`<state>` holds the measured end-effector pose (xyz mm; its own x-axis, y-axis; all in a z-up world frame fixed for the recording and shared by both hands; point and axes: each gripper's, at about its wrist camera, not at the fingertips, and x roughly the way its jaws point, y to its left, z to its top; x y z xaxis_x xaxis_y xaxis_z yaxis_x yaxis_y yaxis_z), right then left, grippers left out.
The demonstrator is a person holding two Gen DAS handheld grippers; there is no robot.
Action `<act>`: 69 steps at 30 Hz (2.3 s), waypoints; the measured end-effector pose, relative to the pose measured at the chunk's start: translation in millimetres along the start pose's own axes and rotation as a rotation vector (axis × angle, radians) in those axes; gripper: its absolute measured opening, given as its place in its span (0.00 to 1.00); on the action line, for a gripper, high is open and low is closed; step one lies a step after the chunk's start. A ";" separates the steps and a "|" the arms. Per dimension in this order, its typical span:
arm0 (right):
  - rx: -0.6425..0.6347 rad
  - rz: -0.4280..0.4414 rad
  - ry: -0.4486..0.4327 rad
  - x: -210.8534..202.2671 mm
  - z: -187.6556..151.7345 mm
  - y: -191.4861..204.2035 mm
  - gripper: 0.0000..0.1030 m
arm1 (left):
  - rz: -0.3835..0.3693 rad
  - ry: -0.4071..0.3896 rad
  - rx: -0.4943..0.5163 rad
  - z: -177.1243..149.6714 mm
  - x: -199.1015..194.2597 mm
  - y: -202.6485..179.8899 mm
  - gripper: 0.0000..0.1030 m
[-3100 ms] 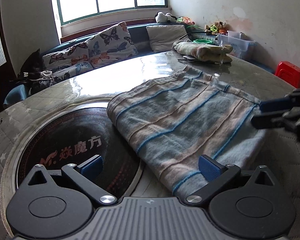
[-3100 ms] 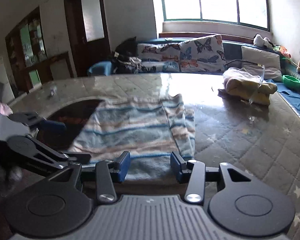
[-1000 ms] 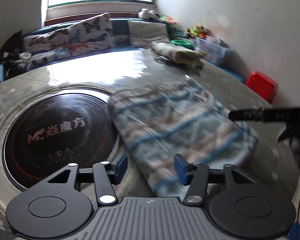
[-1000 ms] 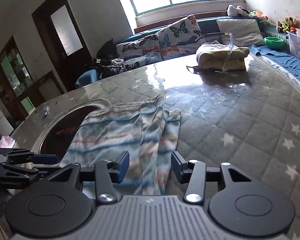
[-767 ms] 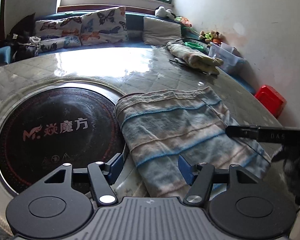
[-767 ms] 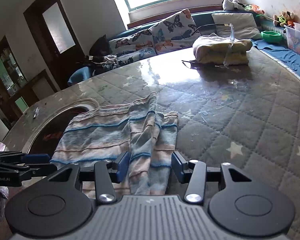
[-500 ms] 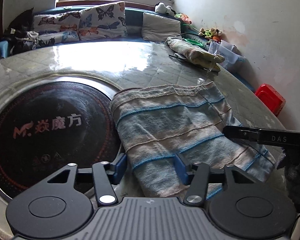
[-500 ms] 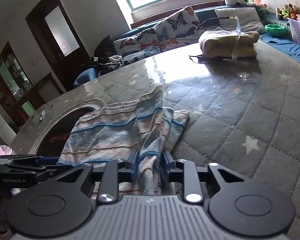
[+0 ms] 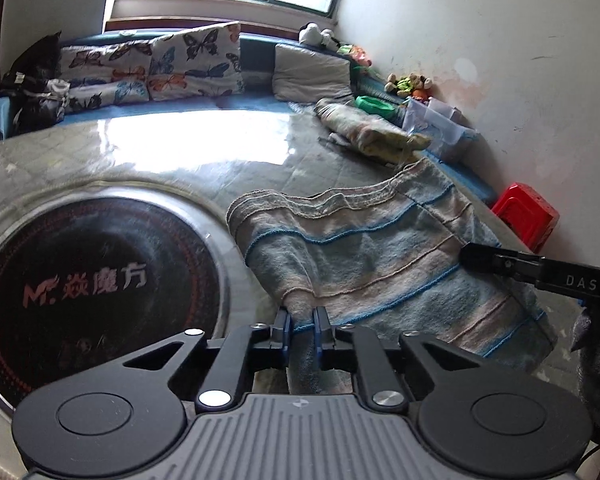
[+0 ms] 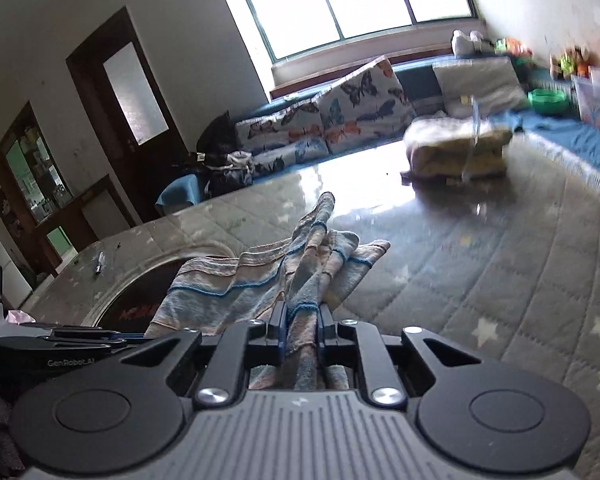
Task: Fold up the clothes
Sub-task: 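Grasp the striped towel edge with the right gripper and lift it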
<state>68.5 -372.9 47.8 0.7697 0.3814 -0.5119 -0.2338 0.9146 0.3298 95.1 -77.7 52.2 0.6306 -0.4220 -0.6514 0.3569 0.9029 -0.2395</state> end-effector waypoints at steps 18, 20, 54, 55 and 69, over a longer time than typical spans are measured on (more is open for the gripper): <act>-0.079 -0.092 -0.116 -49.4 41.8 -1.1 0.12 | 0.010 -0.091 0.122 38.7 -6.2 -57.3 0.12; -0.081 -0.094 -0.123 -51.2 44.1 -1.2 0.12 | 0.014 -0.095 0.127 40.6 -6.3 -60.0 0.12; -0.050 -0.137 0.012 8.8 24.8 -22.6 0.13 | 0.087 0.020 0.102 28.5 44.4 -51.7 0.12; -0.051 -0.137 0.018 10.7 23.8 -23.3 0.13 | 0.087 0.025 0.101 27.4 46.0 -50.9 0.12; -0.030 -0.165 0.075 31.1 13.1 -35.7 0.16 | 0.112 0.056 0.094 19.3 59.5 -45.3 0.19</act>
<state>108.5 -395.5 30.5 0.7528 0.2340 -0.6152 -0.1270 0.9688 0.2130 129.8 -145.2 38.2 0.6318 -0.3113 -0.7098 0.3508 0.9315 -0.0962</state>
